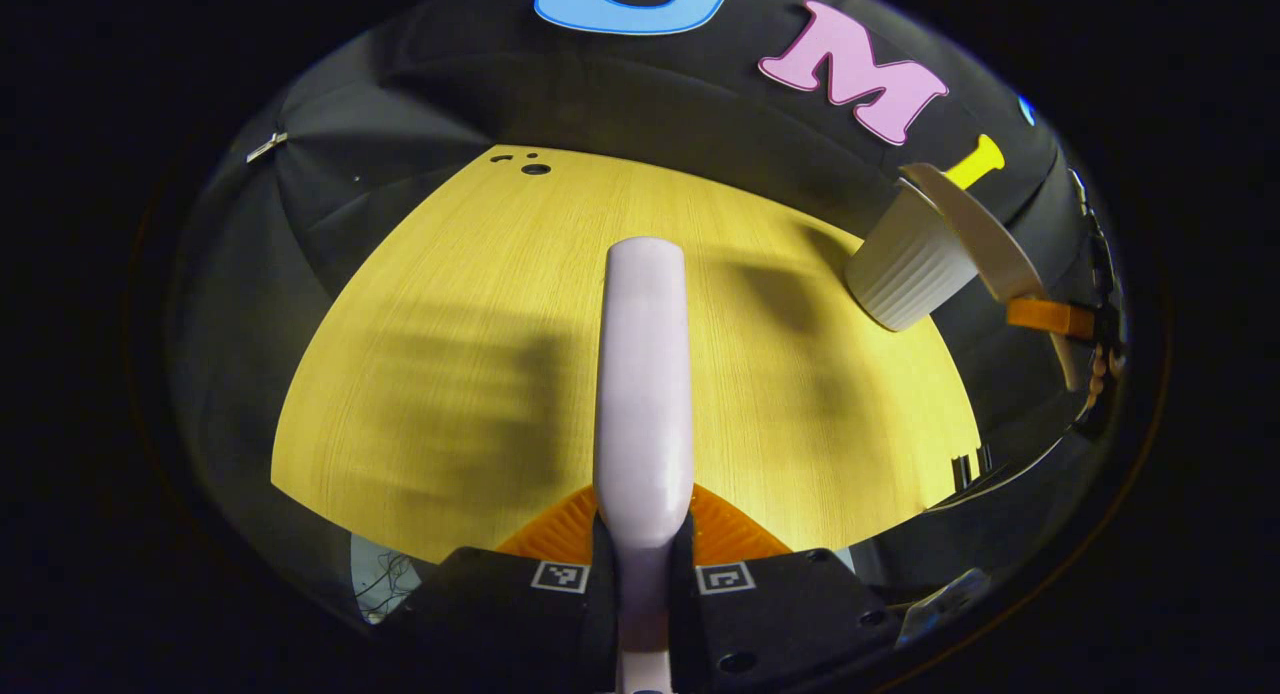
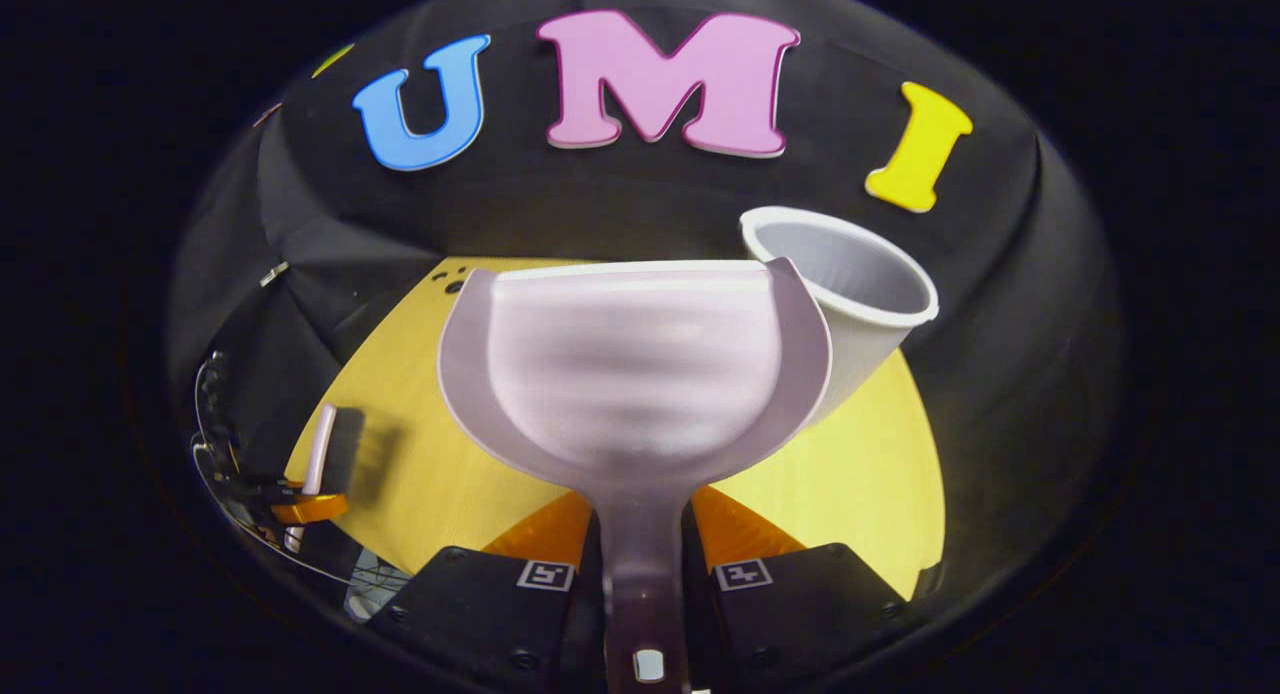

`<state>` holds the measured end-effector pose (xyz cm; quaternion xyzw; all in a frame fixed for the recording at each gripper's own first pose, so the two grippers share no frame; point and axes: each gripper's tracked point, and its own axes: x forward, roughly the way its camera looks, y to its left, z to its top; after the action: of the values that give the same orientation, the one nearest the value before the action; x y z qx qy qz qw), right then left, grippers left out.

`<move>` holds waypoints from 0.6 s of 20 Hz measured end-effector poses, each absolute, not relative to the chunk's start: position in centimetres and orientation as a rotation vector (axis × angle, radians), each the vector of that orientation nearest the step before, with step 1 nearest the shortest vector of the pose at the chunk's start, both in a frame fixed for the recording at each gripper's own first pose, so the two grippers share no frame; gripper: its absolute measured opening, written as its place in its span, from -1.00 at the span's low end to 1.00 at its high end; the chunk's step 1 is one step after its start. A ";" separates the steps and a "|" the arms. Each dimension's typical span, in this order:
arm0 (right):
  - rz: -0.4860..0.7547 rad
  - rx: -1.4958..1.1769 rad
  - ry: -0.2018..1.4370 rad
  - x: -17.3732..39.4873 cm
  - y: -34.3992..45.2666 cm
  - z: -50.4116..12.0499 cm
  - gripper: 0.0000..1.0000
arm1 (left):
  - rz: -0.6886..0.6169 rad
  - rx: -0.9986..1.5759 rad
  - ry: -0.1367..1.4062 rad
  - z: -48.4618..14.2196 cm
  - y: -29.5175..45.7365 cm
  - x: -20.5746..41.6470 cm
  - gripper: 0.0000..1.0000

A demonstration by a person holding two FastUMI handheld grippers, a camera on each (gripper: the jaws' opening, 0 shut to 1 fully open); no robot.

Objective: Pick up the small broom and dustpan from the desktop, sweep the trash into the dustpan with the broom, and then empty the trash into the garbage bin.

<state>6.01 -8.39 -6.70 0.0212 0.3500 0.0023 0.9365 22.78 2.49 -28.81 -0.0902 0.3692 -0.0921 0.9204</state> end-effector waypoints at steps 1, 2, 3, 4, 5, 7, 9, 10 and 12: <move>0.013 0.040 0.737 5.7 -7.8 -8.2 -0.28 | -0.189 -0.177 0.767 -29.1 2.3 23.1 -0.51; 0.021 0.032 0.766 5.6 -7.4 -10.0 -0.27 | -0.188 -0.168 0.776 -29.4 2.2 23.5 -0.51; 0.027 0.031 0.791 5.6 -7.2 -11.4 -0.27 | -0.186 -0.157 0.787 -29.7 2.0 23.8 -0.51; 0.036 0.036 0.819 5.6 -6.9 -12.8 -0.28 | -0.184 -0.142 0.798 -30.1 1.8 24.2 -0.51; 0.046 0.045 0.850 5.4 -6.5 -14.7 -0.28 | -0.181 -0.125 0.812 -30.5 1.6 24.6 -0.51; 0.055 0.059 0.907 5.1 -6.0 -17.5 -0.27 | -0.177 -0.083 0.837 -31.3 1.1 25.4 -0.51; 0.059 0.063 0.958 4.9 -5.9 -20.2 -0.27 | -0.172 -0.043 0.863 -32.1 0.6 26.6 -0.51; 0.064 0.065 0.980 5.0 -5.7 -21.3 -0.28 | -0.169 -0.025 0.877 -32.5 0.2 27.3 -0.51; 0.075 0.067 1.018 5.0 -5.4 -22.5 -0.31 | -0.163 0.006 0.902 -33.2 -0.2 28.8 -0.51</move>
<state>5.04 -5.43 -22.48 0.0320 0.4872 0.0357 0.8720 28.77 -0.20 -33.18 0.0027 0.4353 -0.0785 0.8968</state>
